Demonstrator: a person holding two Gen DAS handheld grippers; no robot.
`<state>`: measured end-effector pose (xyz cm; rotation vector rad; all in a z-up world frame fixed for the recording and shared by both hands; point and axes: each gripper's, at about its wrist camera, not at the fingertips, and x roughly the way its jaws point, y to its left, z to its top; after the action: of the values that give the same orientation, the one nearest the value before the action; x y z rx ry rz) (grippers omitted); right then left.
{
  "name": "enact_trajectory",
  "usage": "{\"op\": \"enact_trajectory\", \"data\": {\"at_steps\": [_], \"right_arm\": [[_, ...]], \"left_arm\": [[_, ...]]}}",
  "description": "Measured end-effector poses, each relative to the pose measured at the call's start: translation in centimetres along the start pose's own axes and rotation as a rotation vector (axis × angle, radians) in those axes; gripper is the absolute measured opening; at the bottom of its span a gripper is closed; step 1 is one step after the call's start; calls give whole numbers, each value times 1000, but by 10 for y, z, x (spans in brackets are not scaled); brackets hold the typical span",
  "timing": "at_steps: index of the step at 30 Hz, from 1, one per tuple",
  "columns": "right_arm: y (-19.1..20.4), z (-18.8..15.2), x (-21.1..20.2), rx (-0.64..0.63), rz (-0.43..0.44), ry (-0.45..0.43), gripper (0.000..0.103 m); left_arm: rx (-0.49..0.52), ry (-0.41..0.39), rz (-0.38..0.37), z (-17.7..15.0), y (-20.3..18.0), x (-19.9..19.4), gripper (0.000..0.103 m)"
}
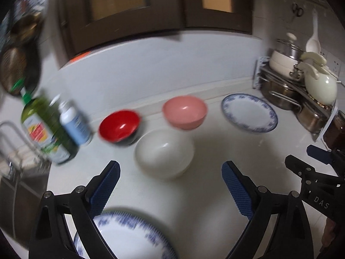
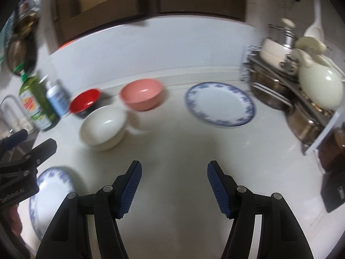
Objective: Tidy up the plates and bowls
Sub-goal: 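Move both grippers to the smaller blue-and-white plate by the pot rack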
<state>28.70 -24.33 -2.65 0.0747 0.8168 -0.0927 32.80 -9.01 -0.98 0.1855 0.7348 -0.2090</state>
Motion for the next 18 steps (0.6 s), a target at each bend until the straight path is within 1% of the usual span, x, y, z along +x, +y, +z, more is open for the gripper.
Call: {"op": "enact_trajectory", "data": {"at_steps": [3,5,8,12,18], "right_arm": [[-21,12,-1,28,-44,-20,64],[-31,17,-1,37,-57,-35,64],[-46,28,1,56,-82,-58,64],[-69,47,8,72,-123,-81,64],[-97,71,27,93,-163,-92,64]], "left_arm": [[41,-11,-24,20,-18,11,97],[69,-31,-44,34,-31,17,97],[97,-41,-54,52,-48,28,97],[103,-26,-91,73,-63,49,97],[109,-13,-111,100,-86,84,96]]}}
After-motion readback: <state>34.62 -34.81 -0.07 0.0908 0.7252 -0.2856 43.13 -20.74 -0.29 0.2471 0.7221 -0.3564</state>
